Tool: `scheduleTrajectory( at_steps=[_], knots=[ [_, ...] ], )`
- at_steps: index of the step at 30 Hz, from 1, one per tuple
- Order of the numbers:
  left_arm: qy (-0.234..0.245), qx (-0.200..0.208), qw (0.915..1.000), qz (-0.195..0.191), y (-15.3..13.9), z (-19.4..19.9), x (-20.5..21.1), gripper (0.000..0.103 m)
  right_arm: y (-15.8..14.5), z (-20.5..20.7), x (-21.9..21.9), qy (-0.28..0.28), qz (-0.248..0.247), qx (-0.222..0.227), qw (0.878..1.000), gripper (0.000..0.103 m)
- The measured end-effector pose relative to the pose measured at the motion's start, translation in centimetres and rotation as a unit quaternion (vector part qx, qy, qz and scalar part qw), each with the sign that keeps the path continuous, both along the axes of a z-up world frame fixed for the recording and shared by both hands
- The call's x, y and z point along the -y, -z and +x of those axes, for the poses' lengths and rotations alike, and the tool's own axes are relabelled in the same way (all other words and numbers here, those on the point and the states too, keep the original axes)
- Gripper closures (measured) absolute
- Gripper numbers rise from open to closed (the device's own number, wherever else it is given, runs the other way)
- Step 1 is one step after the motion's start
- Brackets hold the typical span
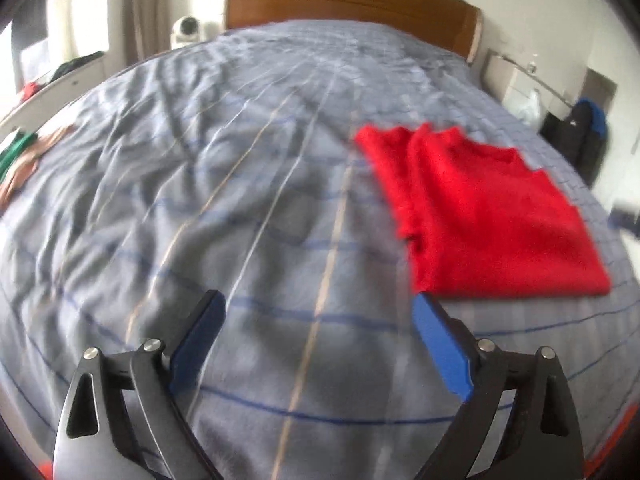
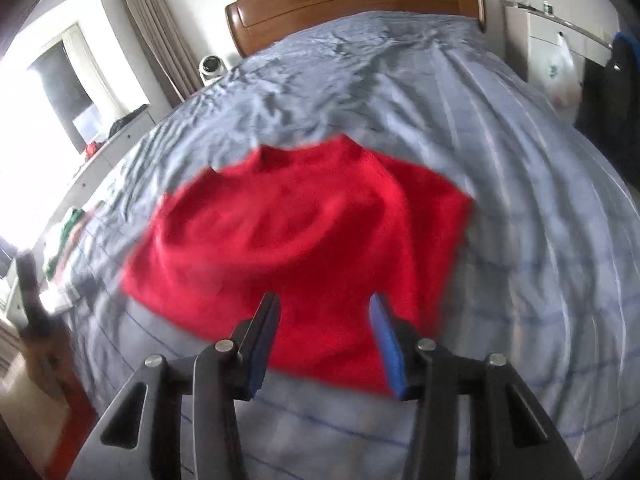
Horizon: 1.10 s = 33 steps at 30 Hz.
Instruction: Fold small clothes
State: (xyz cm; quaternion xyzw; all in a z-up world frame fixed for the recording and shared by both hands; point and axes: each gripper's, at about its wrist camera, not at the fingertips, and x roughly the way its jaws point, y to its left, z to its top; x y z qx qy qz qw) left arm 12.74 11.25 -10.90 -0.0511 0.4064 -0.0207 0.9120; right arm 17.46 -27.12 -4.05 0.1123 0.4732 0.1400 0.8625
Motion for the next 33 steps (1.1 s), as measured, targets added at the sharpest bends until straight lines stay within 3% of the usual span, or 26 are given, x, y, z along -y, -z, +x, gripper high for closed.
scheduleTrajectory(
  at_steps=[3,5,8,11,13,15,17,21,24,28,29,30,31,32,33],
  knots=[
    [-0.011,0.018,0.9998,-0.003,2.1,-1.4,-0.9,0.008,-0.1,4.4,-2.9,-0.004,0.032,-0.034,0.999,0.058],
    [-0.003,0.025,0.9996,0.014,2.1,-1.4,-0.4,0.006,0.4,7.1,-4.8,-0.009,0.014,-0.049,0.999,0.065],
    [0.002,0.029,0.9995,0.010,2.4,-1.2,-0.5,0.003,2.2,11.7,-7.1,-0.016,-0.029,-0.077,0.996,0.072],
    [0.004,0.027,0.9996,0.005,2.4,-0.8,-0.6,0.002,5.3,15.1,-8.4,-0.003,-0.081,-0.130,0.988,0.075],
    [0.005,0.025,0.9997,0.000,2.4,-0.7,-0.6,0.001,6.9,15.9,-8.4,0.016,-0.082,-0.153,0.985,0.075],
    [0.007,0.023,0.9997,-0.003,2.4,-0.6,-0.7,0.001,8.2,16.6,-8.4,0.029,-0.070,-0.152,0.986,0.075],
    [0.007,0.021,0.9997,-0.005,2.4,-0.5,-0.7,0.001,8.5,16.7,-8.5,0.027,-0.070,-0.144,0.987,0.100],
    [0.005,0.020,0.9998,-0.005,2.4,-0.4,-0.6,0.001,5.9,16.6,-7.9,0.056,-0.078,-0.074,0.993,0.101],
    [0.005,0.020,0.9998,-0.002,2.4,-0.3,-0.5,0.001,5.6,16.9,-7.7,0.074,-0.094,-0.058,0.991,0.101],
    [0.004,0.020,0.9998,-0.002,2.4,-0.4,-0.4,0.001,8.4,17.4,-7.8,0.050,-0.080,-0.118,0.989,0.092],
    [0.004,0.020,0.9998,-0.002,2.4,-0.4,-0.4,0.001,8.1,17.3,-7.7,0.051,-0.073,-0.109,0.990,0.087],
    [0.004,0.020,0.9998,-0.002,2.4,-0.4,-0.4,0.001,7.4,16.8,-7.3,0.049,-0.055,-0.095,0.993,0.081],
    [0.004,0.020,0.9998,-0.002,2.4,-0.4,-0.4,0.001,6.6,16.4,-6.7,0.049,-0.031,-0.081,0.995,0.062],
    [0.004,0.020,0.9998,-0.002,2.4,-0.4,-0.4,0.001,5.8,15.9,-6.0,0.050,-0.008,-0.065,0.997,0.050],
    [0.004,0.020,0.9998,-0.002,2.5,-0.4,-0.4,0.001,5.1,15.4,-5.2,0.052,0.007,-0.054,0.997,0.050]
  ],
)
